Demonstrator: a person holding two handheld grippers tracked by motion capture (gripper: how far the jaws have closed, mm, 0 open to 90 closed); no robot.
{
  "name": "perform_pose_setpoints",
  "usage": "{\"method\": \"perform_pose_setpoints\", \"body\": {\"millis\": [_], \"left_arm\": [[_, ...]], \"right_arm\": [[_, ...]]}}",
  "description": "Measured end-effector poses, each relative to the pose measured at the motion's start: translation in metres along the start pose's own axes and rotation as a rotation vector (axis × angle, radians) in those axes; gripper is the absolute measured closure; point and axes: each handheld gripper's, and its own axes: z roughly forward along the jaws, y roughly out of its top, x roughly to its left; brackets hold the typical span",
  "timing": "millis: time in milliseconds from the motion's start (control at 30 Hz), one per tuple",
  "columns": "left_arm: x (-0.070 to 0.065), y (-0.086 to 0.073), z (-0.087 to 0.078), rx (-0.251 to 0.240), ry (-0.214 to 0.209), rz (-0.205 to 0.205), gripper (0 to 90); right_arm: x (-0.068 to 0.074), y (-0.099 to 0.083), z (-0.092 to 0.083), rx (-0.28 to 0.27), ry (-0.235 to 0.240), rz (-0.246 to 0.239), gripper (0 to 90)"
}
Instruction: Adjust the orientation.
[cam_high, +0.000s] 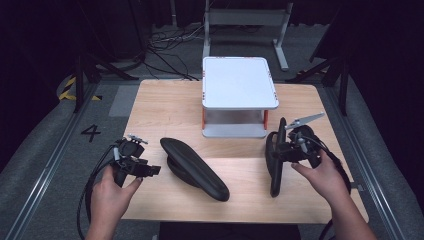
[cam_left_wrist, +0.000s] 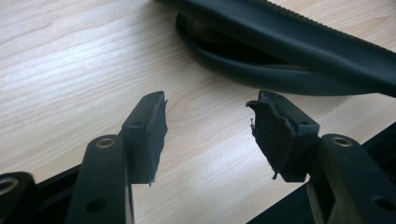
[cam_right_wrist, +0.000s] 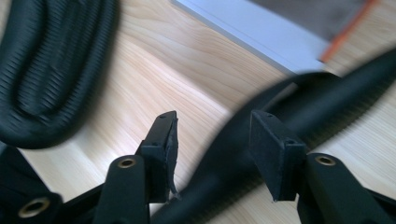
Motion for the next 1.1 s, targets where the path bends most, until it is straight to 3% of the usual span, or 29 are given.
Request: {"method": "perform_pose_setpoints", "body": {"millis": [67, 100, 300, 700, 867, 1100], "left_arm": [[0.002, -0.004, -0.001, 0.001, -0.007, -0.014, 43.4], [0.002, -0.008, -0.002, -0.001, -0.012, -0.029, 42.8], [0.005, -0.012, -0.002, -0.001, -0.016, -0.041, 41.5], [0.005, -0.001, 0.006, -0.009, -0.033, -0.019, 40.0], [0.008, 0.002, 0.008, -0.013, -0.042, -0.014, 39.7], [0.008, 0.004, 0.01, -0.008, -0.044, -0.011, 39.7]], "right_arm": [[0.014, 0.011, 0.011, 0.009, 0.028, -0.007, 50.0], [0.027, 0.02, 0.019, 0.015, 0.047, -0.038, 49.3], [0.061, 0.04, 0.04, 0.046, 0.095, -0.099, 47.4], [0.133, 0.071, 0.086, 0.077, 0.162, -0.212, 43.5], [0.158, 0.087, 0.107, 0.085, 0.17, -0.248, 42.6], [0.18, 0.099, 0.133, 0.109, 0.15, -0.286, 41.0]]}}
